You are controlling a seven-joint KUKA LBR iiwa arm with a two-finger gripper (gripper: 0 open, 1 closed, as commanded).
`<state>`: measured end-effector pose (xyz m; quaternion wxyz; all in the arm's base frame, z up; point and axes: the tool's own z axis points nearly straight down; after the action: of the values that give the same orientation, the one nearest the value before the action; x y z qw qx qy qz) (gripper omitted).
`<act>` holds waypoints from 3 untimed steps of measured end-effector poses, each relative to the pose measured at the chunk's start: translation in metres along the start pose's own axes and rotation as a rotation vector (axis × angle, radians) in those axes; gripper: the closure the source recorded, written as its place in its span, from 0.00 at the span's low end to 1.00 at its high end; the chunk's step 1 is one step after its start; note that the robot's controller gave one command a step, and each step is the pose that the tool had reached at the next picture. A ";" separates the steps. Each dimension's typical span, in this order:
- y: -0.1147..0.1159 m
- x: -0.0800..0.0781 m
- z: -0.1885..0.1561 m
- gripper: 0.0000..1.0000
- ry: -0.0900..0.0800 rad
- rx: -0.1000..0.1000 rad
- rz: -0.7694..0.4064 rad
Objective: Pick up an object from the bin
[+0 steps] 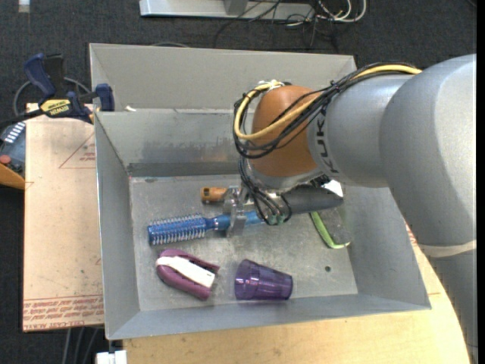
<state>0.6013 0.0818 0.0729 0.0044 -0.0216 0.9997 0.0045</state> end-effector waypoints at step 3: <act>-0.010 -0.028 -0.093 1.00 -0.002 -0.004 0.002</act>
Offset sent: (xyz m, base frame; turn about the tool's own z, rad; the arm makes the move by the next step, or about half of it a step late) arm 0.0000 0.0000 0.0000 0.0000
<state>0.6291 0.0720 0.1662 0.0053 -0.0207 0.9997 0.0065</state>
